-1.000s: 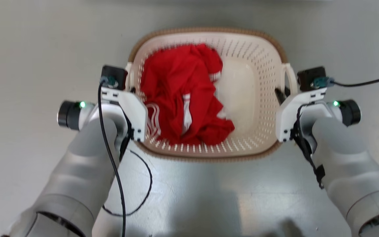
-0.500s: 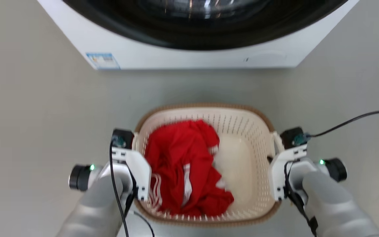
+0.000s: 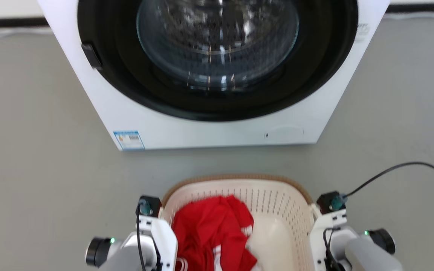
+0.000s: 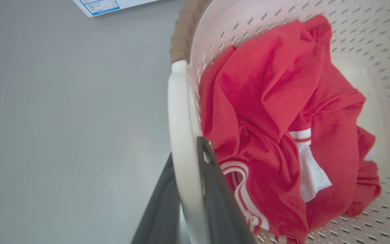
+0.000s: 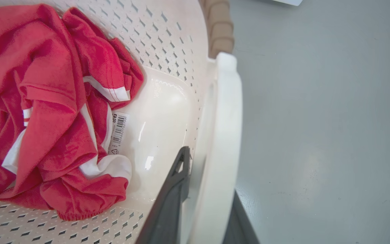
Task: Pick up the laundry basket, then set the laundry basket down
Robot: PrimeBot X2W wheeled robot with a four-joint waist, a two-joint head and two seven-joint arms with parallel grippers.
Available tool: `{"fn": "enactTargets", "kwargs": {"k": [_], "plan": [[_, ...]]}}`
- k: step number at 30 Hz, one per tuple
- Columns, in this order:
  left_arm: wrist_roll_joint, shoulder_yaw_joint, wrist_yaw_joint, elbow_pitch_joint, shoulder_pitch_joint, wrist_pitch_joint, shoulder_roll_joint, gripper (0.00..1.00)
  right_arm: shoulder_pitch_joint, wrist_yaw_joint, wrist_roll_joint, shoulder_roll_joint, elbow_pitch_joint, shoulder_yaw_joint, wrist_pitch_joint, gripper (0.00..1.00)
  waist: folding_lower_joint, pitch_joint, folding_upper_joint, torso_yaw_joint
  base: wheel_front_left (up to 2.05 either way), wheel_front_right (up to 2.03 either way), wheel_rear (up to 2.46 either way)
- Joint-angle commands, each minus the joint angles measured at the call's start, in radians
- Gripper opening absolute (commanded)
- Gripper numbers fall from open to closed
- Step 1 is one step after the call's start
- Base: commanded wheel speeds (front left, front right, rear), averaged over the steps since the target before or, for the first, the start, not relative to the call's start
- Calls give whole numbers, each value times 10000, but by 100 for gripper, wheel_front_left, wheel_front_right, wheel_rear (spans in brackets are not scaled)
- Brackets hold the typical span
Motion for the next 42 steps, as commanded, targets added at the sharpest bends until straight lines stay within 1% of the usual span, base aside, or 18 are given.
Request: {"fn": "enactTargets", "kwargs": {"k": [1,6,15,30,42], "plan": [[-78,-6,52,-305,-35,-49,106,0,337,161,36,260,-191,381,176,0,0,-756,-1,-41,0,0,0],[-434,-323,78,-434,483,266,106,0,790,161,396,260,-388,650,577,0,0,-1420,-1,-139,0,0,0],[-1025,-786,74,-667,753,780,106,0,871,161,804,260,-431,977,900,0,0,-1829,-1,-210,0,0,0],[-1550,-1501,153,-569,735,882,106,0,897,161,1260,260,-414,1364,897,0,0,-2042,-1,-127,0,0,0],[-1941,-1835,188,-460,655,822,106,0,826,161,1416,260,-374,1591,825,0,0,-2036,-1,-90,0,0,0]]}}
